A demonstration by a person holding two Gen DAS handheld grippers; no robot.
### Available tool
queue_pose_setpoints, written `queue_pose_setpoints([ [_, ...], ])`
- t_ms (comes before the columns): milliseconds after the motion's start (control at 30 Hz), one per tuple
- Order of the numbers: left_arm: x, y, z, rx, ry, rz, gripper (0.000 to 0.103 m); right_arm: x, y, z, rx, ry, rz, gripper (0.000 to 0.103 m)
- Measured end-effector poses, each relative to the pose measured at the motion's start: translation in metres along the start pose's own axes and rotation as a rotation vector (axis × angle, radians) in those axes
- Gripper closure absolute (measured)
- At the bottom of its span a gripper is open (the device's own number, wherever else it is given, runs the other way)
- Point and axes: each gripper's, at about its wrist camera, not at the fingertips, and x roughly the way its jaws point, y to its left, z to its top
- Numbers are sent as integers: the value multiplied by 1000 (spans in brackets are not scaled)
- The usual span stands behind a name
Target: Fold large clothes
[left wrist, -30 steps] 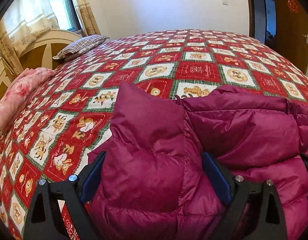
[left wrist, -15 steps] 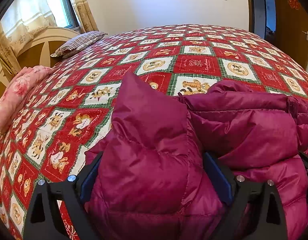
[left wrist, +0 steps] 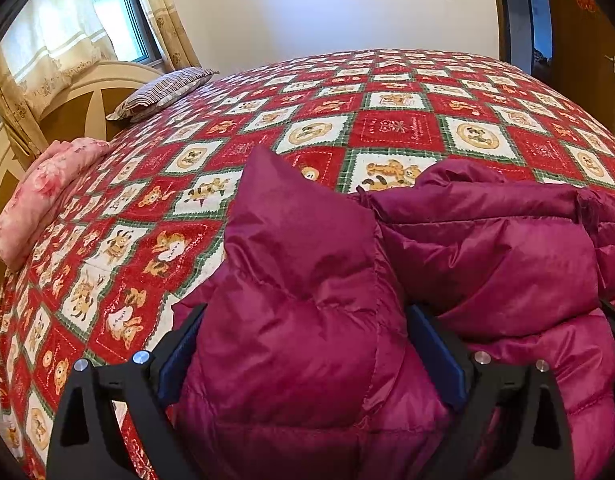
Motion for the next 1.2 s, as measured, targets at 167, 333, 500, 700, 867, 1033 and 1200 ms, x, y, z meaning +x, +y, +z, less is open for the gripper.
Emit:
queue_pose_setpoints([
  [167, -14, 11, 0, -22, 20, -59, 6, -3, 2, 3, -18, 22, -17, 41],
  [333, -72, 35, -23, -36, -79, -134, 6, -38, 4, -10, 18, -8, -38, 40],
  [500, -75, 31, -43, -22, -65, -145, 6, -43, 17, -29, -2, -13, -75, 35],
  [700, -54, 30, -55, -57, -42, -147, 6, -35, 21, -35, -12, -24, -104, 33],
  [867, -49, 28, -56, -56, -27, -147, 5, -31, 24, -36, -24, -18, -122, 32],
  [1033, -49, 24, -56, -40, -26, -127, 4, -31, 25, -39, -22, -17, -125, 32],
  [1200, -47, 25, -56, -42, -18, -127, 4, -31, 27, -39, -27, -15, -134, 32],
])
